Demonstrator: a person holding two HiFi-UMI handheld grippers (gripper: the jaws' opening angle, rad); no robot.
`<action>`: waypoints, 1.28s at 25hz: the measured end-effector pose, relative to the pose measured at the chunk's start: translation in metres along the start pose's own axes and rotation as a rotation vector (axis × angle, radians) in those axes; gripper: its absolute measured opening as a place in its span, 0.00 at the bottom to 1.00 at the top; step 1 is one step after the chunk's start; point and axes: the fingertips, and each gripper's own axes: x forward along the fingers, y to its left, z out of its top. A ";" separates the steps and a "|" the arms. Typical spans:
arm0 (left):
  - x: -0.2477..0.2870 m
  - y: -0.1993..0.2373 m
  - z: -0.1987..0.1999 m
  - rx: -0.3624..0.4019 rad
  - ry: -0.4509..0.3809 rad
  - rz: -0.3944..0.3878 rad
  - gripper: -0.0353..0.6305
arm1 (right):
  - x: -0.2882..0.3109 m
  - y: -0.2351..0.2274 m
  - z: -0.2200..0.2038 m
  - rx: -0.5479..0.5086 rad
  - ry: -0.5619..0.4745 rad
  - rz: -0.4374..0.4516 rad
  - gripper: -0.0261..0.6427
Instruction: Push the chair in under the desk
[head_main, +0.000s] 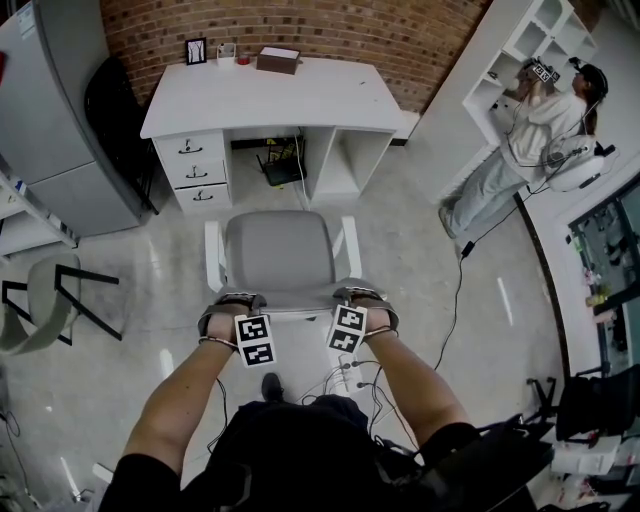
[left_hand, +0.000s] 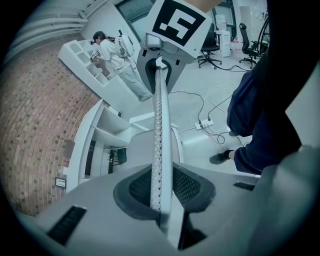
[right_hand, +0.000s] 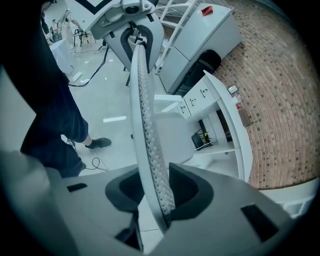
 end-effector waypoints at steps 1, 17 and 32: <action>0.001 0.004 -0.002 -0.002 0.001 0.001 0.17 | 0.001 -0.003 0.002 0.001 0.000 -0.004 0.22; 0.030 0.068 -0.026 -0.002 0.066 -0.019 0.16 | 0.032 -0.062 0.023 0.000 -0.002 0.003 0.21; 0.070 0.153 -0.043 0.006 0.124 0.022 0.17 | 0.072 -0.137 0.037 -0.032 -0.035 0.009 0.19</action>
